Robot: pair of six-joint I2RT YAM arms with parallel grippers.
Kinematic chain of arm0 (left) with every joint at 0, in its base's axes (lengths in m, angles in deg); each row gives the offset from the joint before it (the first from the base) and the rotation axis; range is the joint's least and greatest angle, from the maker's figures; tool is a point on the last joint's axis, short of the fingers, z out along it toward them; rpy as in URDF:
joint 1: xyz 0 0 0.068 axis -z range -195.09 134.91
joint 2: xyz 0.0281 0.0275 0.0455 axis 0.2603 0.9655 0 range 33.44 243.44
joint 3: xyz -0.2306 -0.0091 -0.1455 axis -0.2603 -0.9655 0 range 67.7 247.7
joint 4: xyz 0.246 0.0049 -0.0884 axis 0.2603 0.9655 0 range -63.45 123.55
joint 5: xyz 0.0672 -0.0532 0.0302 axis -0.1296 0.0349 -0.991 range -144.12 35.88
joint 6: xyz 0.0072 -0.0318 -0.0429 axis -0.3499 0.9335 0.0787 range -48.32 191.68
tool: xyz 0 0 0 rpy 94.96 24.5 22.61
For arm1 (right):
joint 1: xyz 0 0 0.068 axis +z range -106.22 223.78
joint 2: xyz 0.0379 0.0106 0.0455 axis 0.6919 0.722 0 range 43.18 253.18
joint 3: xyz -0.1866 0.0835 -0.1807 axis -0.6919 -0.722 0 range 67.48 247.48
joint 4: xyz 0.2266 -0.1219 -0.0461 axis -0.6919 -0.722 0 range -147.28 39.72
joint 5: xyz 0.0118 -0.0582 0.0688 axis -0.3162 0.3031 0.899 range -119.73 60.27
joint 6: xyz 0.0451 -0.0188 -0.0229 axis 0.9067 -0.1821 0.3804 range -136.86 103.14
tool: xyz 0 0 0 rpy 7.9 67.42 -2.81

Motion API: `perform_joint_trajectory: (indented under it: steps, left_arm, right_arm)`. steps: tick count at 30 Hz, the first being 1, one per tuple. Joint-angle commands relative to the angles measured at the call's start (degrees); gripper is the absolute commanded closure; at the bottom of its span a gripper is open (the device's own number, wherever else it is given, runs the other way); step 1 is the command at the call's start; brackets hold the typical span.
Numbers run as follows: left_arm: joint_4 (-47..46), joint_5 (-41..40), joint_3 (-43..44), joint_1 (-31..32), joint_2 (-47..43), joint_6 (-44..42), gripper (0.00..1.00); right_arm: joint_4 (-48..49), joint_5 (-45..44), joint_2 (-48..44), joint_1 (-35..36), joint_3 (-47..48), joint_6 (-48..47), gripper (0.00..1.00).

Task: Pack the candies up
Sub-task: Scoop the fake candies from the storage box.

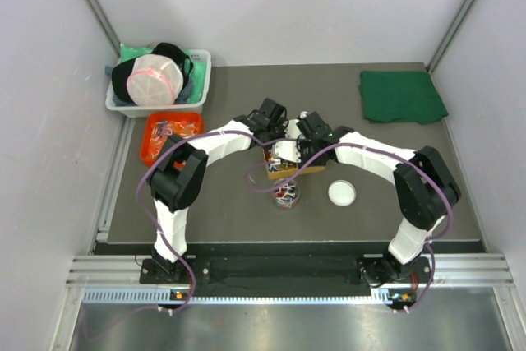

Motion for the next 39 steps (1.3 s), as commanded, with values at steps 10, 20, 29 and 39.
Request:
perform_joint_trajectory:
  steps: [10,20,29,39]
  left_arm:
    - [2.91,3.40,0.29,2.50,1.76,2.81,0.47]
    - [-1.40,0.59,3.80,0.12,2.11,11.69,0.35]
    - [-2.11,-3.02,8.29,-1.90,3.86,17.58,0.31]
    - [-1.05,-2.32,8.55,-1.99,5.01,17.50,0.32]
  right_arm:
    - [15.30,-4.71,-4.06,-5.18,3.79,8.54,1.00]
    - [15.74,-4.27,-5.20,-5.27,1.86,9.52,1.00]
    - [15.92,-3.40,-5.99,-5.18,0.72,9.87,1.00]
    - [14.07,-1.02,-7.22,-5.18,-0.87,7.76,1.00]
